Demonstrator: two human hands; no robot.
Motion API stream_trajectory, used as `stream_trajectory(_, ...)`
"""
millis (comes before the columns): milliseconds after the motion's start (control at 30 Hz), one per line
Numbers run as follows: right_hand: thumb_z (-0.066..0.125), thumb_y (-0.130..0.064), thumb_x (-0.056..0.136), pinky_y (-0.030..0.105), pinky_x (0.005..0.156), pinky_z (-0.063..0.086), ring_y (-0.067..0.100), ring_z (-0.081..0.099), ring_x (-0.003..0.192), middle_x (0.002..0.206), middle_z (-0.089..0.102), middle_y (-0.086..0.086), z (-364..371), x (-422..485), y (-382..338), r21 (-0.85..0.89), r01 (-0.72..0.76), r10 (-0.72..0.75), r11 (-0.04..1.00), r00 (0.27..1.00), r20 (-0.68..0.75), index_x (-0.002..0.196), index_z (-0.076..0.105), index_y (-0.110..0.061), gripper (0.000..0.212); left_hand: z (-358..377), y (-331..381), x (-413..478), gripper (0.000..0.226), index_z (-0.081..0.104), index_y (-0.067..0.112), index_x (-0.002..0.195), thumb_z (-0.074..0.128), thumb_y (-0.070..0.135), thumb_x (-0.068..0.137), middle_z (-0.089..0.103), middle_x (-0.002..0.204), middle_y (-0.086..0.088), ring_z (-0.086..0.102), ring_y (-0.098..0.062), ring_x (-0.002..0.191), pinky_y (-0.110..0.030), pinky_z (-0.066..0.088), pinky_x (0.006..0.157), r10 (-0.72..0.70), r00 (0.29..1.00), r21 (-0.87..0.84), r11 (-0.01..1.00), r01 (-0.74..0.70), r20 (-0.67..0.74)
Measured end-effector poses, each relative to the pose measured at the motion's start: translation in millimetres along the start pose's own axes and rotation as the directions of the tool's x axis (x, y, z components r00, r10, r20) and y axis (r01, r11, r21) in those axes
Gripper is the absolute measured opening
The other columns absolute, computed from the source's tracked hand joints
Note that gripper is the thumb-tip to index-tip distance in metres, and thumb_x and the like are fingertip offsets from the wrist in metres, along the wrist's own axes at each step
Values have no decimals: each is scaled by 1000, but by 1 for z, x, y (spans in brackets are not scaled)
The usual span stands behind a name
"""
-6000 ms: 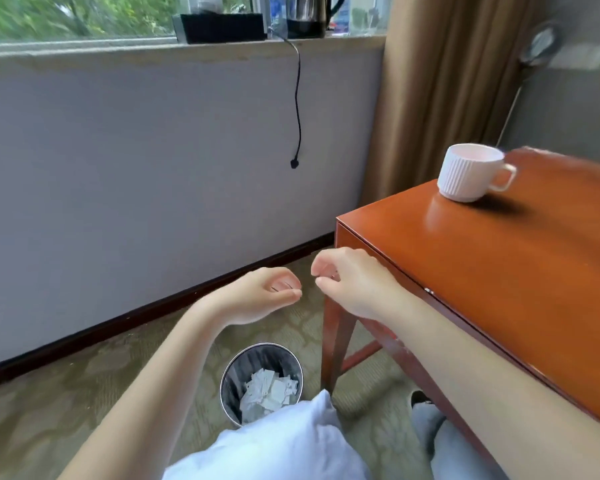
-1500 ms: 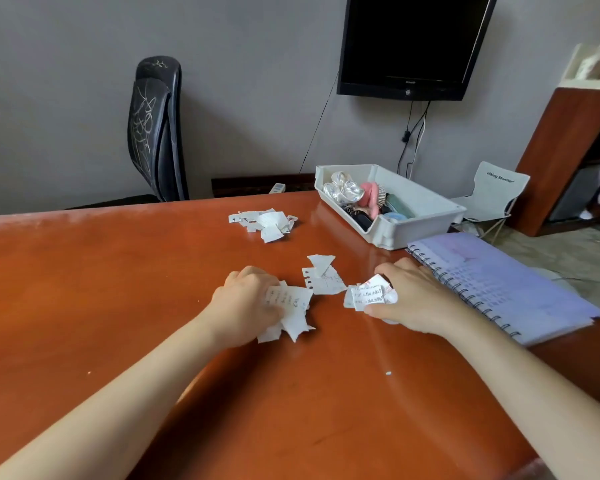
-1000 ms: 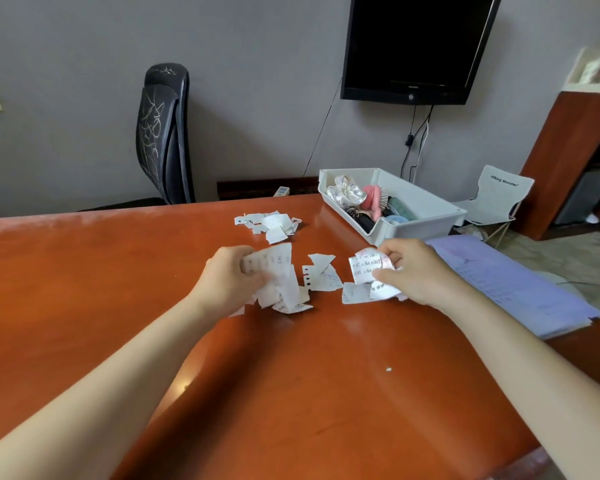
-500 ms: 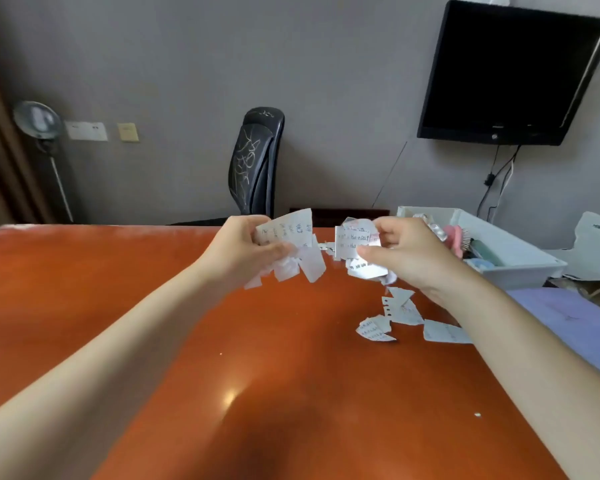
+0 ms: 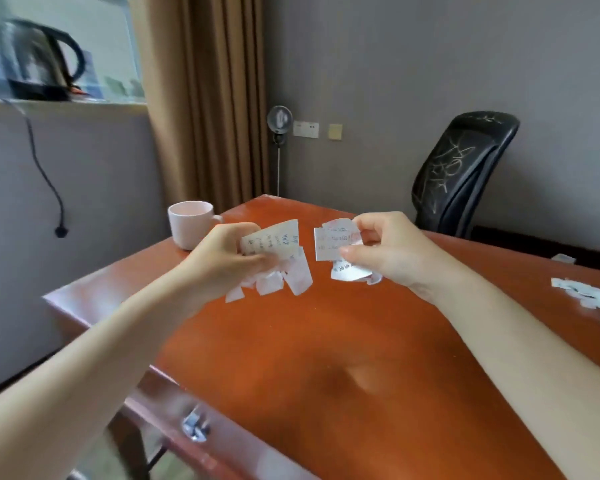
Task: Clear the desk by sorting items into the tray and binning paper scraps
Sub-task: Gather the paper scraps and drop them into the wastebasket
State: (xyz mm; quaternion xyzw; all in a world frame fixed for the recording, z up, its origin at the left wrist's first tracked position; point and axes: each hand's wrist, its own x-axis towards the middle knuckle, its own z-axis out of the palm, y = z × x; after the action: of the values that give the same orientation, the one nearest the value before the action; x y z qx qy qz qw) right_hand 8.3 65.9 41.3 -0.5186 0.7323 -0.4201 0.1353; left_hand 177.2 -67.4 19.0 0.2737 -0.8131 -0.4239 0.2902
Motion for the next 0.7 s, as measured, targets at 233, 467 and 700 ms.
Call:
stream_trajectory(233, 64, -12, 87, 26, 60, 57, 16, 69, 84, 103, 70, 2, 111, 46, -65, 38, 134, -139, 990, 971, 193, 104, 66, -14, 17, -103, -63, -44, 27, 63, 17, 105, 68, 6, 81, 68, 88, -2, 61, -9, 67, -14, 45, 48, -161, 966, -46, 987, 154, -202)
stream_trajectory(467, 64, -9, 87, 24, 64, 58, 12, 68, 82, 101, 71, 7, 220, 68, -119, 169, 176, -227, 970, 906, 358, 104, 65, -9, 17, -180, -124, -101, 6, 67, 7, 84, 65, 7, 79, 61, 75, -7, 51, -16, 67, -28, 40, 60, -312, 863, -109, 950, 293, -396)
stream_trajectory(700, 63, -7, 85, 37, 65, 56, 26, 70, 81, 93, 73, 10, 328, 71, -156, 265, 160, -275, 951, 830, 485, 94, 67, -7, 10, -227, -185, -151, 11, 69, 15, 84, 64, 5, 83, 66, 72, 0, 57, -15, 65, -26, 44, 61, -410, 737, -213, 911, 352, -537)
